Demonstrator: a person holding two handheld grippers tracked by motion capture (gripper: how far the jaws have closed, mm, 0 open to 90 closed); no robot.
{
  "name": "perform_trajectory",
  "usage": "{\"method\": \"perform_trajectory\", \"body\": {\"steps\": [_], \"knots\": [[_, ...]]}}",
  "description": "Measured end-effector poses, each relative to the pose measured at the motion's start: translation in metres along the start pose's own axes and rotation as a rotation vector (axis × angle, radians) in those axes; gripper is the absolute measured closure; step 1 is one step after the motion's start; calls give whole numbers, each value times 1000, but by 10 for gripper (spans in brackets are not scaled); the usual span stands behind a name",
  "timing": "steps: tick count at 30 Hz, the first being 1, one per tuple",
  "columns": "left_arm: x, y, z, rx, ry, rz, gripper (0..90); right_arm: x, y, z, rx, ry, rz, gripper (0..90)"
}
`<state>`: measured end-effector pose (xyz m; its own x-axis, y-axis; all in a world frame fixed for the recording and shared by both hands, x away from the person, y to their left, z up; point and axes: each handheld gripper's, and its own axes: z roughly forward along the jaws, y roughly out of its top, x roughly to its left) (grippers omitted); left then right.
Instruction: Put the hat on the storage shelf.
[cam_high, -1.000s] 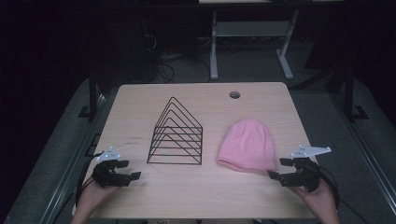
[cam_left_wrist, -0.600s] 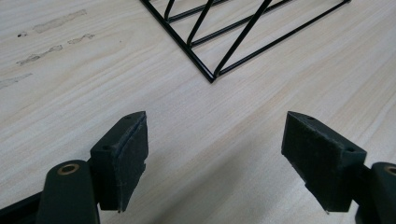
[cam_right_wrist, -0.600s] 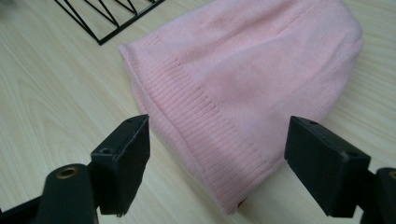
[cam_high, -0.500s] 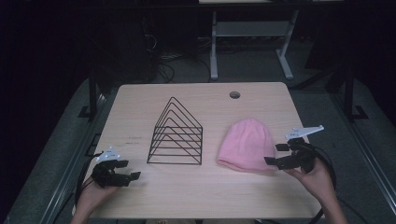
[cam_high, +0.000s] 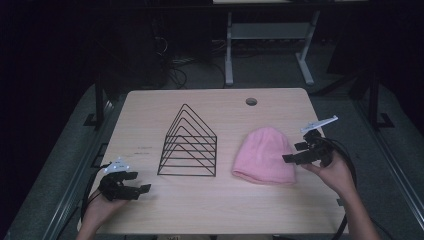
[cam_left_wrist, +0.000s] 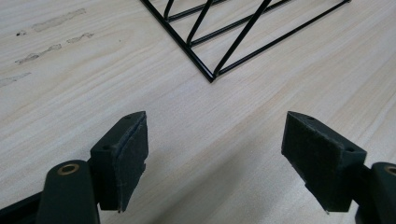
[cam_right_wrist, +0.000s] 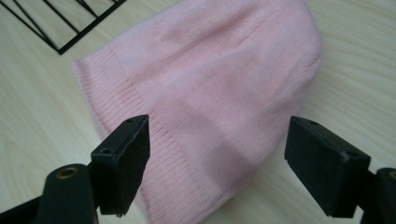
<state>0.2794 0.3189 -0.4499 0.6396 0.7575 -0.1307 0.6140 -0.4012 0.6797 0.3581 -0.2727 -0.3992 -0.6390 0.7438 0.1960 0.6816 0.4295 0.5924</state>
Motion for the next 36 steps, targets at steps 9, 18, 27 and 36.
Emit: {"method": "perform_trajectory", "body": {"steps": [9, 18, 27, 36], "knots": [[-1, 0, 0, -4, -1, -2, 230, -17, 20, 13, 37, -11, 14, 219], [-1, 1, 0, 1, -5, -1, 230, -31, 36, 22, 64, -14, 33, 220], [0, 1, 1, -4, -4, -4, 230, -39, 53, 36, 83, -42, 49, 227], [2, 0, 1, -8, -5, -11, 230, -49, 61, 64, 156, -43, 92, 281]]}}
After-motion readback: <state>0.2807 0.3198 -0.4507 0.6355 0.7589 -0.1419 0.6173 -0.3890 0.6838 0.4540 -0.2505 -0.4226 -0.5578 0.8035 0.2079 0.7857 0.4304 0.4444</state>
